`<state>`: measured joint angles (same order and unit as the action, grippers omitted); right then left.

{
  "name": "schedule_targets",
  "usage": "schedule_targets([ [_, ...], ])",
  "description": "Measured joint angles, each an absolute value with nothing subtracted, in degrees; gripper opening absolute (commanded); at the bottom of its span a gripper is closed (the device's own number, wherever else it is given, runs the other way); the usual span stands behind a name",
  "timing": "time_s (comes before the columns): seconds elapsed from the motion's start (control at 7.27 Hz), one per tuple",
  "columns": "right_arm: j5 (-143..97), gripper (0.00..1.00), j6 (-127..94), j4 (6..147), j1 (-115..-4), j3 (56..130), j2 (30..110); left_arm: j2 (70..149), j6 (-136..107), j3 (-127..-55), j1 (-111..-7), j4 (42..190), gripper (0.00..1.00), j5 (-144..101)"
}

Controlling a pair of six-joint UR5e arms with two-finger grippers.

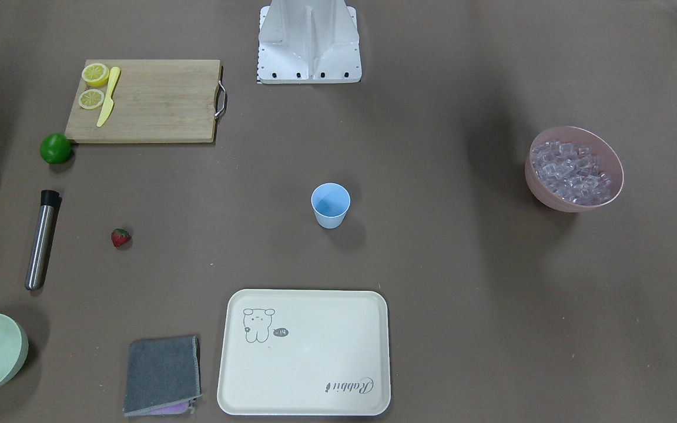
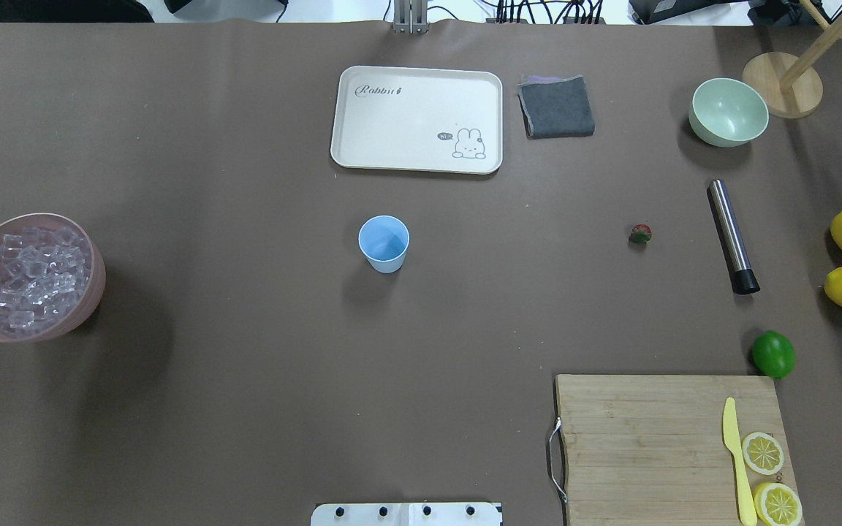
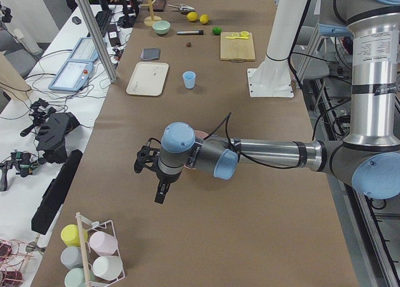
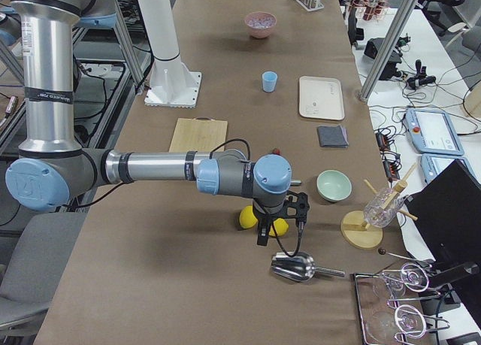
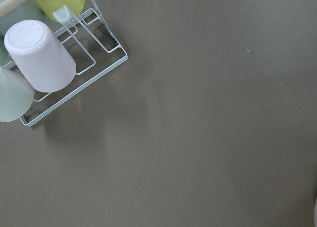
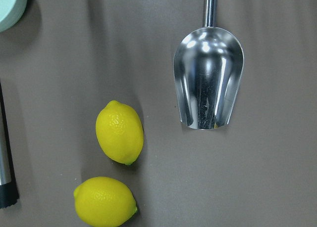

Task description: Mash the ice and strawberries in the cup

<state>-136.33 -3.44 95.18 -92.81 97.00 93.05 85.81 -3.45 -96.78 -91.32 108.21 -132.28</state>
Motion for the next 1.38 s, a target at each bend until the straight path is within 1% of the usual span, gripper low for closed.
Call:
schedule_targets([
  [0.69,-136.5,1.0,-3.3,95.2,-92.8,96.9,93.5,84.9,-3.2,-97.6,-91.6,109.0,0.97,-136.3],
  [1.38,-136.6,1.0,-3.3,95.2,-92.8,96.8,93.7,82.2,-3.1,-97.4,-91.9,115.2,0.98,-136.6],
])
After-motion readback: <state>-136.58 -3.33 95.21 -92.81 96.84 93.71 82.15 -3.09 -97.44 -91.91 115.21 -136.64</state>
